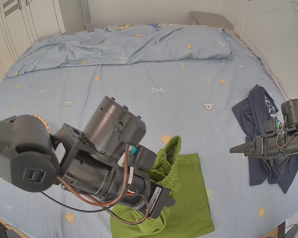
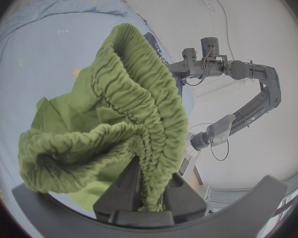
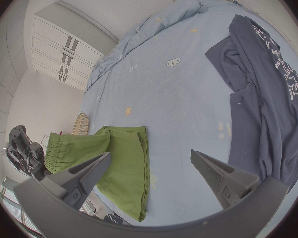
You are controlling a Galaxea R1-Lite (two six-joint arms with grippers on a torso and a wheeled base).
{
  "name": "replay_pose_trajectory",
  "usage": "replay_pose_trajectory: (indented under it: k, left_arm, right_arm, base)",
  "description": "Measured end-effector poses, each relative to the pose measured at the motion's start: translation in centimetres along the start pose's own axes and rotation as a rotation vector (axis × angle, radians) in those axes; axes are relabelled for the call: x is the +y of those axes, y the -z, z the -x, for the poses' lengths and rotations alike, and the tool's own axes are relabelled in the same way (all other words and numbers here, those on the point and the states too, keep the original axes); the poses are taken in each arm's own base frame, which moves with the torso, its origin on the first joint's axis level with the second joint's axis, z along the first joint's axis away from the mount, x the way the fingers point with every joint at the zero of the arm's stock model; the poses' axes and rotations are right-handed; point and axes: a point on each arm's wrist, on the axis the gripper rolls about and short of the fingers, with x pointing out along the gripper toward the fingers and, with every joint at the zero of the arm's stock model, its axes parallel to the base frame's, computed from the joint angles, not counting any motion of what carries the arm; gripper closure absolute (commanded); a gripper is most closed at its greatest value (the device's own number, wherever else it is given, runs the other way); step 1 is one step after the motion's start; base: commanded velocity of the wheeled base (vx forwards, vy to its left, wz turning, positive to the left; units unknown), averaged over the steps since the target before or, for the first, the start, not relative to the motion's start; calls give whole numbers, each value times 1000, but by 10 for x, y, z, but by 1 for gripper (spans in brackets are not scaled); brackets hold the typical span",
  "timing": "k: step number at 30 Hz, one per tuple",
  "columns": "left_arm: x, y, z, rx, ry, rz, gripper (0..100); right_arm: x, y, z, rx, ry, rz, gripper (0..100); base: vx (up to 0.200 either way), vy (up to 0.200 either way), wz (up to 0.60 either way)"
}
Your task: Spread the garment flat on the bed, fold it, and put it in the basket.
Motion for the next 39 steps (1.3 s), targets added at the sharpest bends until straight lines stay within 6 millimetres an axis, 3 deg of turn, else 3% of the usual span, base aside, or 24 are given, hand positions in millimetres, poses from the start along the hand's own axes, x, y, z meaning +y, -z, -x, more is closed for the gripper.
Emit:
replay_pose_trajectory:
  k: [5, 6, 14, 29, 34, 39]
  left_arm:
    - [2, 0, -12, 16, -2, 5, 100]
    - [3, -1, -14, 14, -1, 5, 0]
    - [3, -7, -25, -86, 25, -30, 0]
    - [0, -18, -34, -548, 159, -75, 0]
    - [17, -15, -32, -569, 148, 31, 0]
    - [58, -19, -7, -612, 66, 158, 0]
  right_arm:
    - [1, 1, -2, 6, 1, 2, 0]
    - [1, 1, -2, 6, 2, 2, 0]
    - [1, 1, -3, 9, 2, 3, 0]
    - [5, 4, -5, 24, -11, 17, 0]
    - [17, 9, -11, 52, -45, 64, 0]
    - [33, 10, -19, 53, -93, 180, 0]
  base:
    - [0, 0, 0]
    - [0, 0, 0]
    - [0, 0, 0]
    - [0, 0, 0]
    - [0, 0, 0]
    - [0, 0, 0]
